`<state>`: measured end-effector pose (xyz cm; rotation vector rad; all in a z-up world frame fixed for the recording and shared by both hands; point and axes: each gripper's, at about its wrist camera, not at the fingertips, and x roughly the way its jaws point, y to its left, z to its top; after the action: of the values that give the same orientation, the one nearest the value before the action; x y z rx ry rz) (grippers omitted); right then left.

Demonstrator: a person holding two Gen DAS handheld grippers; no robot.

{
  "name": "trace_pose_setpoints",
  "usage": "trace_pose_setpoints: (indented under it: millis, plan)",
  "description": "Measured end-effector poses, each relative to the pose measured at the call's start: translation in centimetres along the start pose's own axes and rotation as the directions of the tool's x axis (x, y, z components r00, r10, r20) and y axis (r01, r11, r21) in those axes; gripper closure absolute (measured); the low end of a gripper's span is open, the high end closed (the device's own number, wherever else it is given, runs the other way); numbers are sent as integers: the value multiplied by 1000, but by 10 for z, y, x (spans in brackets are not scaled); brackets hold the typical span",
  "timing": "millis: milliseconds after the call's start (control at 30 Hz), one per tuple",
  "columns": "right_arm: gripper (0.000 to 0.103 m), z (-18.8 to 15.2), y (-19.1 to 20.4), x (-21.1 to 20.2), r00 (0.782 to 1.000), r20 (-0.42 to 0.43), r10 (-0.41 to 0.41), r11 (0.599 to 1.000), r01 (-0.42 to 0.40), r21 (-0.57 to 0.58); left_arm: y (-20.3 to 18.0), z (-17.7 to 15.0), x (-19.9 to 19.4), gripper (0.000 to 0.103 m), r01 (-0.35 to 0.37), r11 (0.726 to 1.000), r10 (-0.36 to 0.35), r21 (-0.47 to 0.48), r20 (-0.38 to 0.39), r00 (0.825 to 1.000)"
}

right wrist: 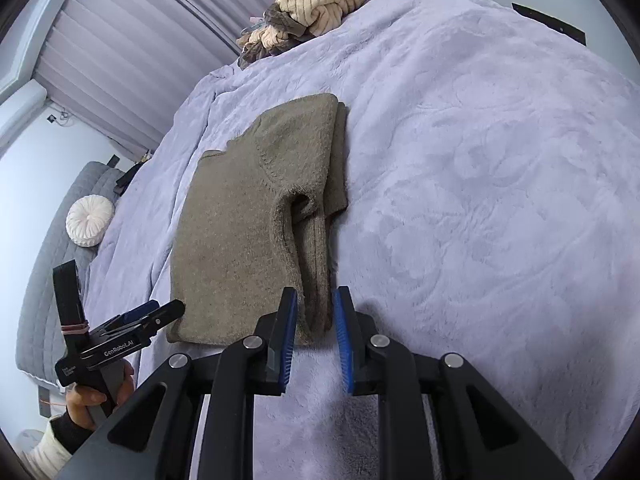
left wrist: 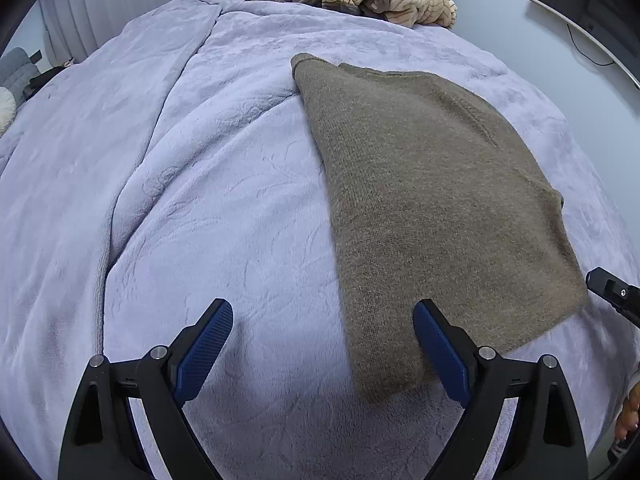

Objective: Fold small clothes
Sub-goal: 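Open the right gripper and withdraw both grippers from the bundle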

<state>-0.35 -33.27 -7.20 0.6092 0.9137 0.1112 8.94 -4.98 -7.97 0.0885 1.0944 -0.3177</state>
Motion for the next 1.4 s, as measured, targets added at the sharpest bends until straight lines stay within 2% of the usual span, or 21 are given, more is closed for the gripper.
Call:
trace_pose_setpoints:
  millis: [467,633,667,733,767,800,933,1400]
  plan:
    - [82,3,-17,6,1000,-16,16,998,-15,58,3,5,-1,10,15,1000,-15,0,3,1000]
    - [82,6,-17,10,999,-23,26,998,-24,64,6,6,2,10,27,1000,-28,-12,-17,999]
    - [80,7,-16,11,999,-23,25,998,-23,65,7,6,2,10,27,1000,-27,-12,-13,1000]
    - [69,9,-15,12,1000,-23,21,998,-19,67,7,7,2,10,27,1000,-27,-16,-7,1000]
    - [62,9,-15,12,1000,-22,19,998,-17,67,7,8,2,6,27,1000,-27,-17,-5,1000]
    - [61,11,-15,13,1000,-20,18,998,-16,68,8,9,2,0,25,1000,-26,-16,-6,1000]
    - [60,14,-14,14,1000,-21,16,998,-15,67,7,11,4,0,16,1000,-16,-6,-4,1000]
    - [50,22,-20,16,1000,-2,31,994,-31,103,16,14,15,0,73,996,-75,-53,-47,996]
